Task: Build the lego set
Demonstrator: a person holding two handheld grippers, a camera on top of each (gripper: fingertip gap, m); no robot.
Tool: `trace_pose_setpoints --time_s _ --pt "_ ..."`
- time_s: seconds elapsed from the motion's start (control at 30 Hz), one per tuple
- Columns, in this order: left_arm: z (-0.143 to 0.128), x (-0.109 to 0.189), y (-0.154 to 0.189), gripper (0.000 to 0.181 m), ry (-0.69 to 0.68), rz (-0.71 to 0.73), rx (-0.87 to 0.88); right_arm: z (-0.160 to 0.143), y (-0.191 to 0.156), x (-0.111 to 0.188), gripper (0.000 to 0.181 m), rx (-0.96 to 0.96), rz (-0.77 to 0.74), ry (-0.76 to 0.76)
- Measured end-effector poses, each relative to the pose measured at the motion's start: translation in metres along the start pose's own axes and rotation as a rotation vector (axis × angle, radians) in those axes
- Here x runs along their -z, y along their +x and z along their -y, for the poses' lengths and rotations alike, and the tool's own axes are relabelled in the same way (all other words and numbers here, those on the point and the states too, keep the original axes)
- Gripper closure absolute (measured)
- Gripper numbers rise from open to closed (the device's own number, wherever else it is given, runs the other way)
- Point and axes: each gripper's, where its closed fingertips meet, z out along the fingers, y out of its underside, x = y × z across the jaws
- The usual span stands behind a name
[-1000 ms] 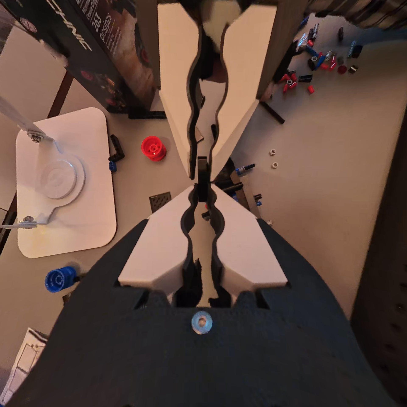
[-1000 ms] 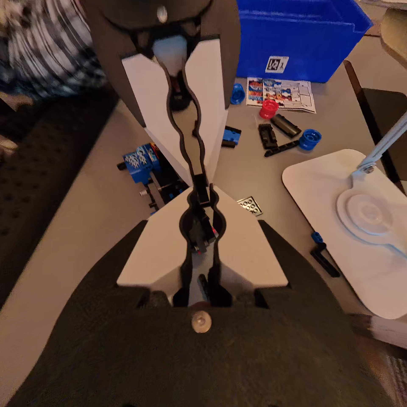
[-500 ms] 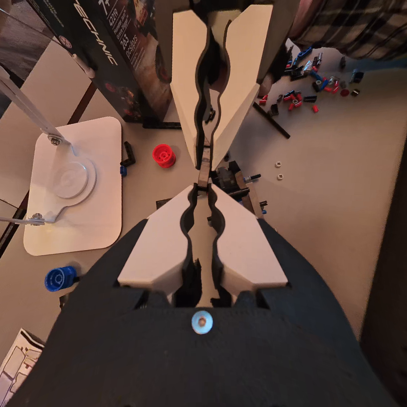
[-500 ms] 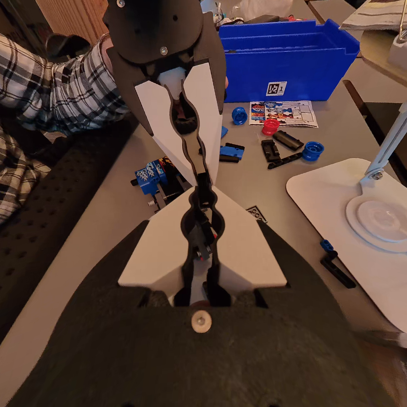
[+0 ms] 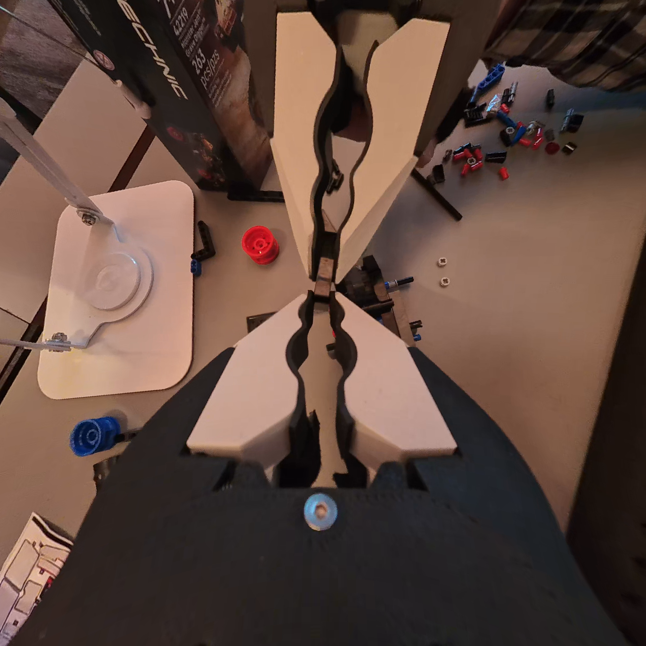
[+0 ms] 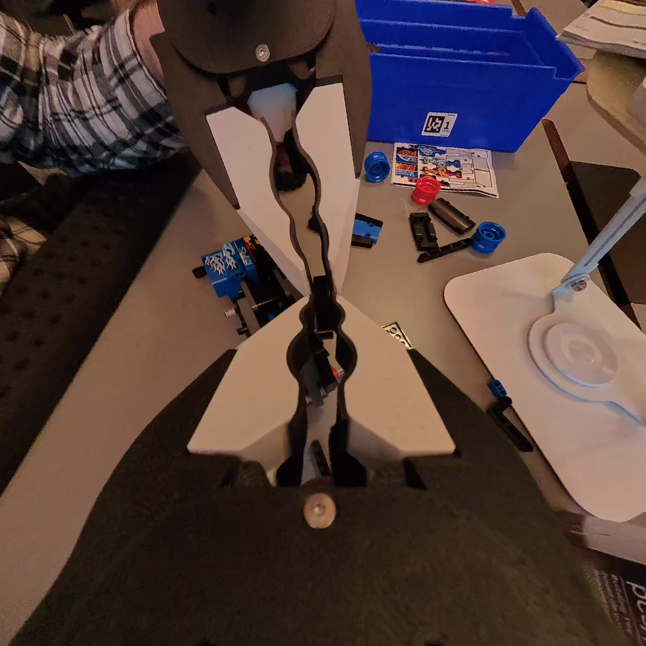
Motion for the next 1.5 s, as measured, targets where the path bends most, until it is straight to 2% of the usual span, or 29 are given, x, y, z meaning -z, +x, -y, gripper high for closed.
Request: trace_pose_setpoints --time_s 0.13,0.3,0.4,0.57,0.77,0.83,0.93,1.13,1.23,1.37,1.5 --pt "0.002 0.003 0.002 0.173 0.032 -0.037 0.039 0.003 0.0 0.003 0.176 -0.084 0.056 0.06" --pt "-0.012 0.003 0.021 0.138 -0.01 -0.128 0.086 0.004 0.007 0.012 0.176 -0.211 0.102 0.143" --pt "-0.027 -0.002 0.034 0.127 -0.089 -0.131 0.055 -0.004 0.011 0.013 0.176 -0.245 0.097 0.131" --pt "-0.038 -0.006 0.037 0.134 -0.167 -0.088 0.004 -0.013 0.01 0.009 0.176 -0.222 0.084 0.087" --pt "-0.038 -0.004 0.045 0.135 -0.152 -0.131 -0.116 -0.02 -0.001 0.0 0.176 -0.16 0.102 0.014" --pt "-0.038 0.001 0.059 0.166 -0.134 -0.194 -0.227 -0.021 -0.009 -0.003 0.176 -0.131 0.126 -0.004" --pt "-0.042 0.002 0.059 0.165 -0.144 -0.185 -0.307 -0.021 -0.016 -0.003 0.176 -0.106 0.139 -0.02" --pt "-0.038 0.0 0.056 0.134 -0.127 -0.168 -0.233 -0.024 -0.012 -0.005 0.176 -0.101 0.109 -0.085" --pt "-0.034 -0.004 0.047 0.132 -0.131 -0.093 -0.195 -0.022 -0.012 -0.006 0.176 -0.088 0.112 -0.122" --pt "-0.03 -0.007 0.045 0.129 -0.096 -0.06 -0.117 -0.023 -0.016 -0.009 0.176 -0.075 0.148 -0.202" --pt "-0.024 -0.006 0.044 0.127 -0.043 -0.057 -0.066 -0.023 -0.016 -0.008 0.176 -0.065 0.185 -0.214"
